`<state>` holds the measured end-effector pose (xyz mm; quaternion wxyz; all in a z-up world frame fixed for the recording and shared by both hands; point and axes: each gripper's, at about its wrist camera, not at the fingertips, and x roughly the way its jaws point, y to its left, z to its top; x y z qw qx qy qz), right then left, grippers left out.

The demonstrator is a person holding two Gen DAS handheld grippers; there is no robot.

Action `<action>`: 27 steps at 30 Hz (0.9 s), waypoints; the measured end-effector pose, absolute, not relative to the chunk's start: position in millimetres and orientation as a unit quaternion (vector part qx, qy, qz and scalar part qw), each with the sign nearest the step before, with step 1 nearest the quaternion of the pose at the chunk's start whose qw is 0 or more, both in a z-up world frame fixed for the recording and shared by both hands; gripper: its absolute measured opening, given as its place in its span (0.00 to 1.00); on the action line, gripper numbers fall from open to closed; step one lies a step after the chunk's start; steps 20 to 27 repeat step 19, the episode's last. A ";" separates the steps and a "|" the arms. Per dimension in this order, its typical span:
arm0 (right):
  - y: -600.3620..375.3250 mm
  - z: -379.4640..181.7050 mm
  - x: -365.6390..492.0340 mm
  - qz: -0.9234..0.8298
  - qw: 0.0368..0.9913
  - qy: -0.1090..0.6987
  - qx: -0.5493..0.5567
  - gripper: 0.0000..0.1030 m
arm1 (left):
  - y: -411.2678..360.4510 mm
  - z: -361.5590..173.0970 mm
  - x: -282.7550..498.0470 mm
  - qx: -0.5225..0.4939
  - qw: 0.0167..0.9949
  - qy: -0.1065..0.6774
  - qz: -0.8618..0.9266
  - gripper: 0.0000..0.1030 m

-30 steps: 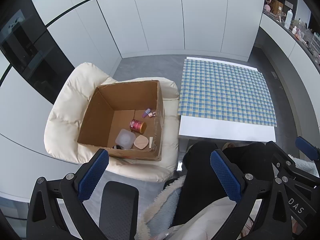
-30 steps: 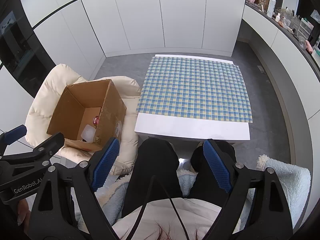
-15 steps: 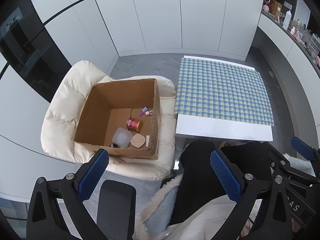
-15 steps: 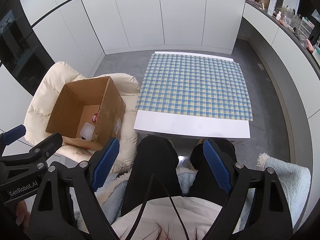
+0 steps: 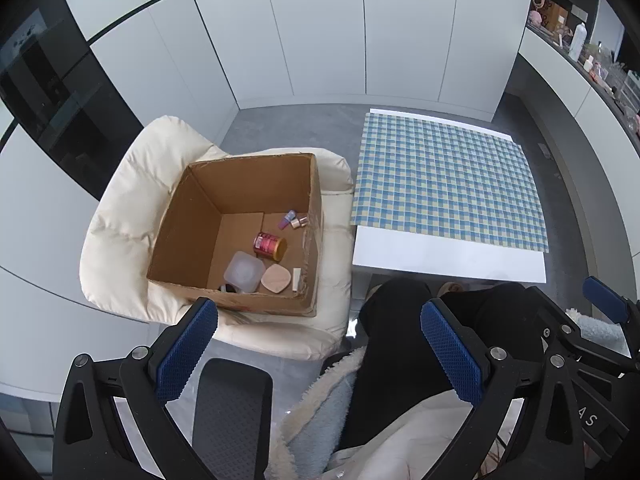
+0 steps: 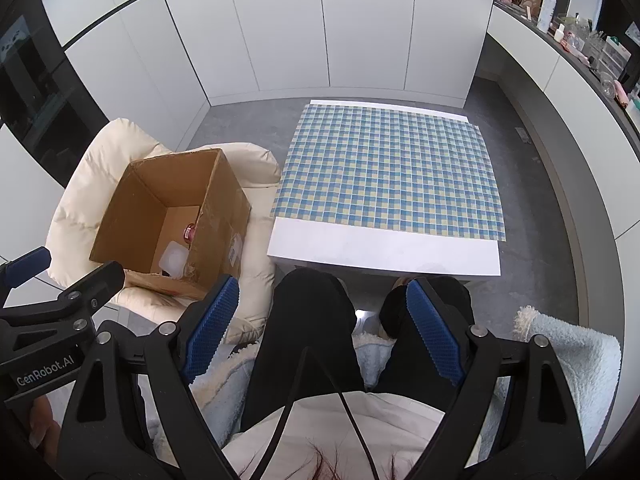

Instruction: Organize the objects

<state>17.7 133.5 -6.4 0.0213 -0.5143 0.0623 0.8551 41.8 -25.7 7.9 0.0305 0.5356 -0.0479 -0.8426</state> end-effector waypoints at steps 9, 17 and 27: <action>134.6 -7.1 17.1 0.855 0.021 0.062 -0.515 0.86 | -26.6 6.9 40.1 0.538 0.030 -0.049 -0.841 0.99; 135.5 -9.6 16.0 0.854 0.019 0.063 -0.517 0.86 | -29.3 7.6 39.7 0.537 0.030 -0.039 -0.842 0.99; 134.9 -10.4 15.4 0.854 0.017 0.062 -0.517 0.86 | -29.5 6.7 39.4 0.538 0.030 -0.038 -0.841 0.99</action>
